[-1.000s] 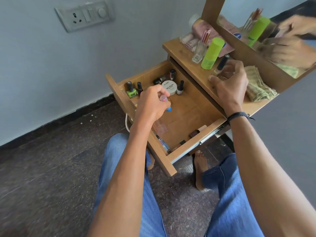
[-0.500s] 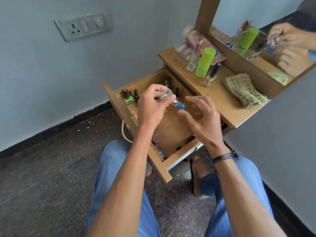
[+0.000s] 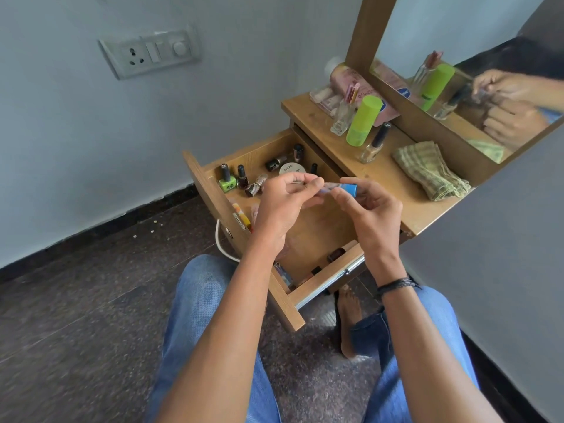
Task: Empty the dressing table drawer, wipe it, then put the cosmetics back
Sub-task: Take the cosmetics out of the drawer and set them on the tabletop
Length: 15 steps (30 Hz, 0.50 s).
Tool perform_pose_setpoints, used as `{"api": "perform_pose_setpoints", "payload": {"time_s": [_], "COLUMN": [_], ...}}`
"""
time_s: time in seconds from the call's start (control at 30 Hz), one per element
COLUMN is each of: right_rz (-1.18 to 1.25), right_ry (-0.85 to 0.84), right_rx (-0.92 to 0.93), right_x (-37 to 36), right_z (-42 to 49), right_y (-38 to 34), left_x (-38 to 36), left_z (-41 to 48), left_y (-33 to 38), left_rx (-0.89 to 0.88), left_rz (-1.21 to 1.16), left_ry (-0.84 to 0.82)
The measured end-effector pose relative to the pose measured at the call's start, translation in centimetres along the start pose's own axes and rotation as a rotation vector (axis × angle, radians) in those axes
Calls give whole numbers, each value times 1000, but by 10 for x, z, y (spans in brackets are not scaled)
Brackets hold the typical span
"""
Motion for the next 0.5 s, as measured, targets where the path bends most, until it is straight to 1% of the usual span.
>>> {"api": "perform_pose_setpoints", "payload": {"time_s": [0.03, 0.13, 0.23, 0.3, 0.4, 0.5], "right_rz": [-32, -265, -406, -424, -352, -290], "right_ry": [-20, -92, -96, -75, 28, 149], "right_rx": [-6, 14, 34, 30, 10, -1], "right_x": [1, 0, 1, 3, 13, 27], "right_z": [1, 5, 8, 11, 18, 27], "right_y": [-1, -5, -10, -12, -15, -18], "left_x": [0, 1, 0, -2, 0, 6], "left_z": [-1, 0, -1, -2, -2, 1], "left_y": [1, 3, 7, 12, 15, 12], "left_rx": [-5, -40, -84, -109, -142, -155], "left_rz": [-4, -13, -19, -53, -93, 5], "left_ry": [16, 58, 41, 17, -15, 14]}}
Point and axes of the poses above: each hand's wrist, its own z-axis towards the middle knuckle, its own x-axis out of the back of the hand, y = z × x, the point moved 6 cm from there along z, towards the middle knuckle, and after that the axes turned 12 degrees about z, right-handed, at the moved point
